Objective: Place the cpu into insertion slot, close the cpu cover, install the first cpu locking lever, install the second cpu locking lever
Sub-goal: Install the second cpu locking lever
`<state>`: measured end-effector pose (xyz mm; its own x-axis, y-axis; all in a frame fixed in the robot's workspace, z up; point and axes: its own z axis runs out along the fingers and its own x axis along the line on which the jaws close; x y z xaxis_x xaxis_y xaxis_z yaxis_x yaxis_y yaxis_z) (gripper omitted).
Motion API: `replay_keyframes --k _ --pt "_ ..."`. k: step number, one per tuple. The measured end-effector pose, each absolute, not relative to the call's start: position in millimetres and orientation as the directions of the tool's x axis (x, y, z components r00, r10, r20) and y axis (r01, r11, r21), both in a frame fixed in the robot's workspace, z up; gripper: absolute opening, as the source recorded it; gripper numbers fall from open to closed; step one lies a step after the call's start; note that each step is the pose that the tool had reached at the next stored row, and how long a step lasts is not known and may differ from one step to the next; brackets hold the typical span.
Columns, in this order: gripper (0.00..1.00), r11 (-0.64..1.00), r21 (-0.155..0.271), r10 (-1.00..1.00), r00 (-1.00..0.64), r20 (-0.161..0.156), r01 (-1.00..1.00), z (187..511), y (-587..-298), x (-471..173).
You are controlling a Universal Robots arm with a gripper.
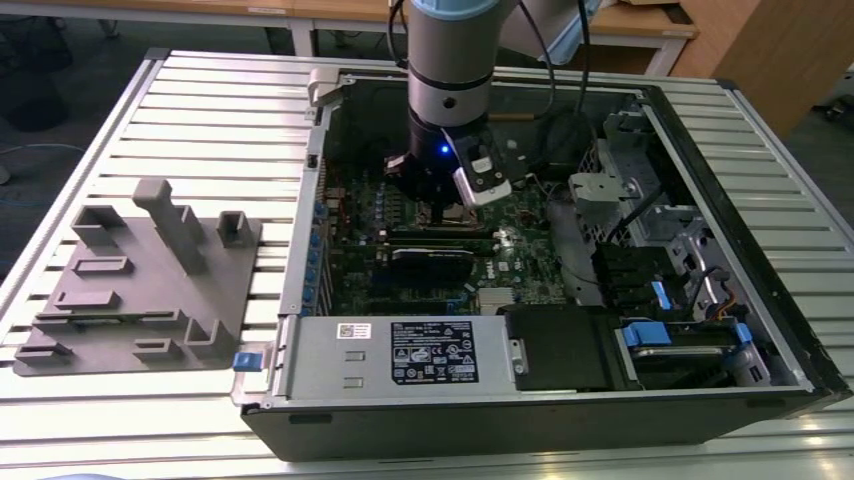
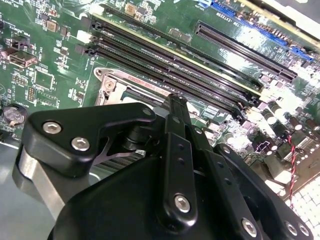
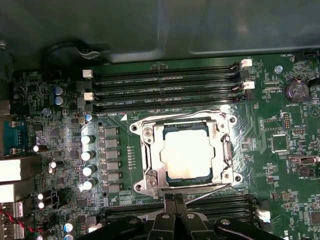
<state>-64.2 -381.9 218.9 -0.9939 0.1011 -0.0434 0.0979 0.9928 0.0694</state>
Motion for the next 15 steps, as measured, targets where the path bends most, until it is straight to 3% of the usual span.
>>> replay_keyframes --k 15 --pt "0.11 0.993 0.07 0.101 -0.994 -0.045 0.098 216.0 -382.0 -69.1"
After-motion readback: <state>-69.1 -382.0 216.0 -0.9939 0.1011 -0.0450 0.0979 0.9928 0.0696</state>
